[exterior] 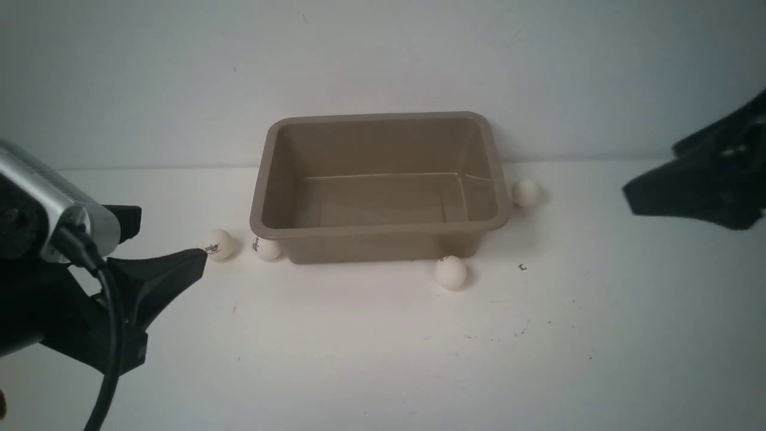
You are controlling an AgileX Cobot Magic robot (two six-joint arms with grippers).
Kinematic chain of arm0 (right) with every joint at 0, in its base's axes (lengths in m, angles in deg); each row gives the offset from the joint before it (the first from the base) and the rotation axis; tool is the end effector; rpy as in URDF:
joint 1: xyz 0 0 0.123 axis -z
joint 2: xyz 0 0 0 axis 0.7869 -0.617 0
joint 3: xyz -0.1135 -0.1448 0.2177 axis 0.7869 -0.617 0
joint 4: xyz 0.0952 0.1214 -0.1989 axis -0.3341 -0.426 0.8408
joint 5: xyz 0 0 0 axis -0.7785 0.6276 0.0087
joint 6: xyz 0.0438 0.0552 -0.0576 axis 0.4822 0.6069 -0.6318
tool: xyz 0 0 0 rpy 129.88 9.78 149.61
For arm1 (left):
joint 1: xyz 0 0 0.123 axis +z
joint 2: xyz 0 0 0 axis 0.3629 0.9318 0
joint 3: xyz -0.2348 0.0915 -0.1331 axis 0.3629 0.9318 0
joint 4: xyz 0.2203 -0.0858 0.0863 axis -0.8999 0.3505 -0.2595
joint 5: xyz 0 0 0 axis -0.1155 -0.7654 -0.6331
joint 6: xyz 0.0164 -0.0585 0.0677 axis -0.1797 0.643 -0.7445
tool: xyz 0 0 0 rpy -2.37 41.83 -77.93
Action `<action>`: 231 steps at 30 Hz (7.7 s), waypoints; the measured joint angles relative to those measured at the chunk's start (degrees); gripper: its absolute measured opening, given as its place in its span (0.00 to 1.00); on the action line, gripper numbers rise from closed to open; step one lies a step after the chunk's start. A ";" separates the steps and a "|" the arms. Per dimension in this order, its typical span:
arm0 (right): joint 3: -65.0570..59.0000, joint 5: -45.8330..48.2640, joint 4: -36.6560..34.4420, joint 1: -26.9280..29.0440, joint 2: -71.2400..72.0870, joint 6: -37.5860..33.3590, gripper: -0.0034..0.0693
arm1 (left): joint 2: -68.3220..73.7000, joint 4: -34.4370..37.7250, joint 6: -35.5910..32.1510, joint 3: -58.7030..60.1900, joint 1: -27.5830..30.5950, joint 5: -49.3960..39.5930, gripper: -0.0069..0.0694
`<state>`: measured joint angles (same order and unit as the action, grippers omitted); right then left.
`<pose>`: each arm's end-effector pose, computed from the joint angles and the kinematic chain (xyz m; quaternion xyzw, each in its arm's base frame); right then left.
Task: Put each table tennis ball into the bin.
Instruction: Use the right arm to clamp the table tennis ball closest to it
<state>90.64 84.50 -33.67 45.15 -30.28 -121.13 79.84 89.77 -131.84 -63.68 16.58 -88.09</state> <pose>0.2328 0.0753 0.3729 -0.3538 0.8606 0.2057 0.3030 0.1471 -0.0501 0.3300 0.2476 0.7930 -0.1354 0.5399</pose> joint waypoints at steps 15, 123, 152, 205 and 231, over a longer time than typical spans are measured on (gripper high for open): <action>0.00 -30.97 -2.95 -10.50 -20.65 -3.72 0.86 | 0.00 0.04 -1.38 0.00 0.00 1.57 0.74; -12.12 -54.84 -65.29 -22.50 -34.71 -47.00 0.86 | 0.00 1.51 -3.58 0.00 0.00 2.37 0.74; -12.12 -54.51 -65.29 -22.55 -34.68 -38.13 0.82 | 0.00 1.51 -3.59 0.00 0.00 2.27 0.74; -6.16 -59.76 -65.52 -23.15 -40.67 -42.14 0.87 | 0.00 1.51 -3.64 0.00 0.00 1.00 0.74; -6.18 -64.18 -65.77 -23.15 -42.77 -42.14 0.86 | 0.00 1.51 -3.64 0.00 0.00 1.00 0.74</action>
<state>84.46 20.31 -99.44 22.00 -73.05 -163.27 79.84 91.28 -135.48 -63.68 16.58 -87.09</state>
